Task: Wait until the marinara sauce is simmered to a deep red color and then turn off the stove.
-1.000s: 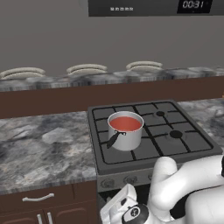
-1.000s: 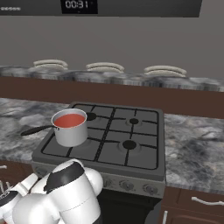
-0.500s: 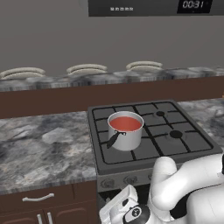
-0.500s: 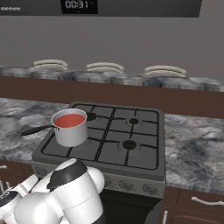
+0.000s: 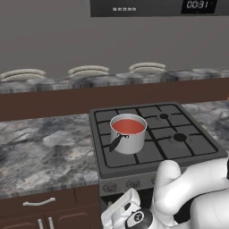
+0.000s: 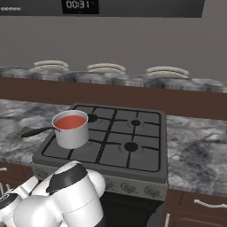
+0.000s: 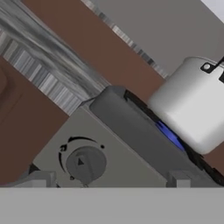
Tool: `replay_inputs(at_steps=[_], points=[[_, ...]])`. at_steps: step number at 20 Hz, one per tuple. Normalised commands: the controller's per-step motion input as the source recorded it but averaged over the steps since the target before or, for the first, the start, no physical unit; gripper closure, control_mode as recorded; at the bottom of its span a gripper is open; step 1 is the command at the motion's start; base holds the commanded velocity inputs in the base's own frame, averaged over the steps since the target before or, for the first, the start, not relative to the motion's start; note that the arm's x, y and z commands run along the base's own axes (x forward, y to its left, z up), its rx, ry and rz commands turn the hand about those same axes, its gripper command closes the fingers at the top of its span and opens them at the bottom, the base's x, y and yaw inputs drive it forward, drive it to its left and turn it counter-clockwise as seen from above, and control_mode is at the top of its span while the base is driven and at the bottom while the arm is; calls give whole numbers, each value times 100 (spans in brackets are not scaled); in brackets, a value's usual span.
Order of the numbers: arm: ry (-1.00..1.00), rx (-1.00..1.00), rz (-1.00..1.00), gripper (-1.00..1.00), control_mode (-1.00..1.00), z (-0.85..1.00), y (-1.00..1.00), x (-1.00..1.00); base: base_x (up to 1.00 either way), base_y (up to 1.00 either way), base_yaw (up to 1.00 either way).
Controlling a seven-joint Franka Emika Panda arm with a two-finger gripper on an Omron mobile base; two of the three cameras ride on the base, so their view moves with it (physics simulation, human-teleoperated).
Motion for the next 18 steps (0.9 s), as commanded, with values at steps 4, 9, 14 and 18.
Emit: replay_inputs(at_steps=[4,9,14,18], points=[[-7,0,6,-100,-100,0,-24,1,0,0,0],[-6,3,3,-100,-100,1,-31,19,0,0,0],[0,1,0,-100,-100,0,-5,7,0,0,0],[1,0,0,-100,-100,0,0,18,0,0,0]])
